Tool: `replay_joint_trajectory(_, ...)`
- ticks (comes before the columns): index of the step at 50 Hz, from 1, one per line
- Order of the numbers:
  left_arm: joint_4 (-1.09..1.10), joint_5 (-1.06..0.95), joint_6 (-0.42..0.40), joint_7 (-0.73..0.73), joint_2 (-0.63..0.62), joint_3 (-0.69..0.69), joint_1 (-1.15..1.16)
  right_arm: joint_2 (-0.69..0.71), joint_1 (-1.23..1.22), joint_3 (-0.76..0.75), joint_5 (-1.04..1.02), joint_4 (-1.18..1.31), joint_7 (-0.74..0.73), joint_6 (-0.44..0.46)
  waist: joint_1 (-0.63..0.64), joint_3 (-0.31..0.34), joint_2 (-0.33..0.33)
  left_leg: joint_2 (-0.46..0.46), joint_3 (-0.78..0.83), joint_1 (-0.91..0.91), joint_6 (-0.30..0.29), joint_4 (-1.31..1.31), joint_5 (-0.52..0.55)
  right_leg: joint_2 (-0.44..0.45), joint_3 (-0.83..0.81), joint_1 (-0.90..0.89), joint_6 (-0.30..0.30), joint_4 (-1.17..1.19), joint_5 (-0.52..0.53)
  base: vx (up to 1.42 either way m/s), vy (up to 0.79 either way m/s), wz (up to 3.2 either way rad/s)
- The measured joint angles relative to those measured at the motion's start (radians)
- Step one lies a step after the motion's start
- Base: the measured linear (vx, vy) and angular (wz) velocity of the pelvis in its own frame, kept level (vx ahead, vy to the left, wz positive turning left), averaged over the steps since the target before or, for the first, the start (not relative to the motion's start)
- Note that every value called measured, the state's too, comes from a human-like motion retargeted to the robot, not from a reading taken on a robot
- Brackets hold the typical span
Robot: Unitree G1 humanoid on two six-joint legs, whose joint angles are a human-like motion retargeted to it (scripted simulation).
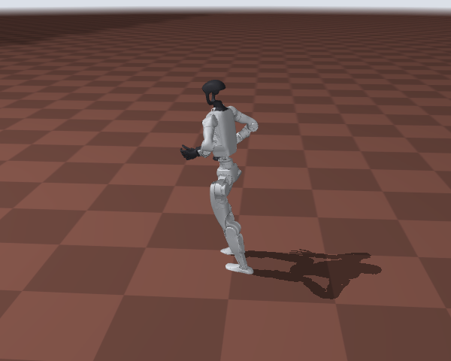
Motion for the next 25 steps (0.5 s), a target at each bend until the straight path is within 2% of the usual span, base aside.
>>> replay_joint_trajectory(2,-0.006,-0.012,-0.104,-0.004,-0.007,-0.004,0.006,-0.011,0.001,0.006,0.011,-0.008,0.027,-0.116,-0.026,0.02,-0.029,-0.041,-0.076,0.034,-0.012,0.007,-0.004,-0.017,0.023,0.053,0.047,-0.262,0.043,0.44,-0.06,2.15)
replay_joint_trajectory(5,-0.009,-0.058,-0.389,-0.038,-0.01,-0.002,0.026,-0.055,-0.014,0.024,0.038,-0.053,0.138,-0.432,-0.073,0.065,-0.076,-0.086,-0.199,0.121,-0.032,0.008,-0.017,-0.039,0.081,0.145,0.165,-0.582,0.095,0.51,-0.12,2.1)
replay_joint_trajectory(7,-0.031,-0.13,-0.558,-0.118,-0.013,-0.008,0.069,-0.1,-0.028,0.031,-0.014,-0.088,0.277,-0.555,-0.076,0.078,-0.083,-0.057,-0.252,0.172,-0.052,0.009,-0.033,0.01,0.144,0.164,0.21,-0.644,0.094,0.57,-0.31,1.47)
replay_joint_trajectory(8,-0.021,-0.139,-0.569,-0.145,-0.005,-0.001,0.074,-0.118,-0.037,0.029,-0.06,-0.082,0.304,-0.572,-0.071,0.081,-0.078,-0.034,-0.272,0.192,-0.06,0.009,-0.04,0.044,0.179,0.169,0.21,-0.647,0.092,0.58,-0.33,1.26)
replay_joint_trajectory(10,-0.016,-0.164,-0.58,-0.182,-0.009,0.005,0.091,-0.106,-0.029,0.04,-0.018,-0.107,0.312,-0.596,-0.066,0.08,-0.064,-0.011,-0.318,0.225,-0.062,0.013,-0.039,0.078,0.236,0.193,0.21,-0.649,0.106,0.58,-0.21,1.26)
replay_joint_trajectory(13,-0.004,-0.195,-0.575,-0.206,-0.003,0.023,0.102,-0.122,-0.031,0.023,-0.068,-0.092,0.326,-0.593,-0.043,0.062,-0.063,-0.028,-0.388,0.248,-0.045,0.018,0.006,0.045,0.238,0.241,0.21,-0.645,0.109,0.55,-0.04,1.22)
replay_joint_trajectory(15,-0.005,-0.226,-0.568,-0.216,-0.014,0.027,0.115,-0.096,-0.013,0.04,0.003,-0.115,0.295,-0.582,-0.026,0.045,-0.064,-0.049,-0.427,0.246,-0.044,0.036,0.052,0.003,0.198,0.27,0.21,-0.641,0.076,0.54,-0.03,1.22)
replay_joint_trajectory(17,-0.002,-0.285,-0.556,-0.231,-0.028,0.028,0.121,-0.061,0.005,0.069,0.148,-0.123,0.286,-0.513,-0.008,0.031,-0.078,-0.076,-0.434,0.218,-0.052,0.091,0.11,-0.041,0.152,0.294,0.21,-0.627,0.032,0.54,-0.08,1.3)
replay_joint_trajectory(18,-0.001,-0.314,-0.548,-0.233,-0.027,0.03,0.122,-0.061,0.007,0.08,0.148,-0.1,0.284,-0.441,0.005,0.026,-0.09,-0.094,-0.417,0.195,-0.056,0.137,0.143,-0.065,0.132,0.307,0.21,-0.618,0.014,0.51,-0.08,1.42)
replay_joint_trajectory(20,0.001,-0.375,-0.531,-0.243,-0.027,0.035,0.117,-0.047,0.002,0.091,0.127,-0.053,0.227,-0.307,0.018,0.014,-0.125,-0.144,-0.335,0.101,-0.058,0.292,0.201,-0.133,0.083,0.327,0.21,-0.606,-0.01,0.47,-0.06,1.69)
replay_joint_trajectory(22,-0.004,-0.441,-0.515,-0.276,-0.022,0.041,0.108,-0.026,-0.006,0.093,0.122,-0.031,0.167,-0.21,0.021,-0.005,-0.152,-0.148,-0.173,-0.058,-0.031,0.51,0.217,-0.185,0.013,0.332,0.195,-0.592,-0.026,0.42,-0.08,2.03)
replay_joint_trajectory(25,-0.007,-0.507,-0.502,-0.318,-0.01,0.057,0.103,-0.012,-0.013,0.094,0.121,-0.011,0.124,-0.153,0.035,-0.025,-0.172,-0.04,0.12,-0.254,0.075,0.745,0.148,-0.224,-0.09,0.338,0.166,-0.562,-0.052,0.39,-0.12,1.92)
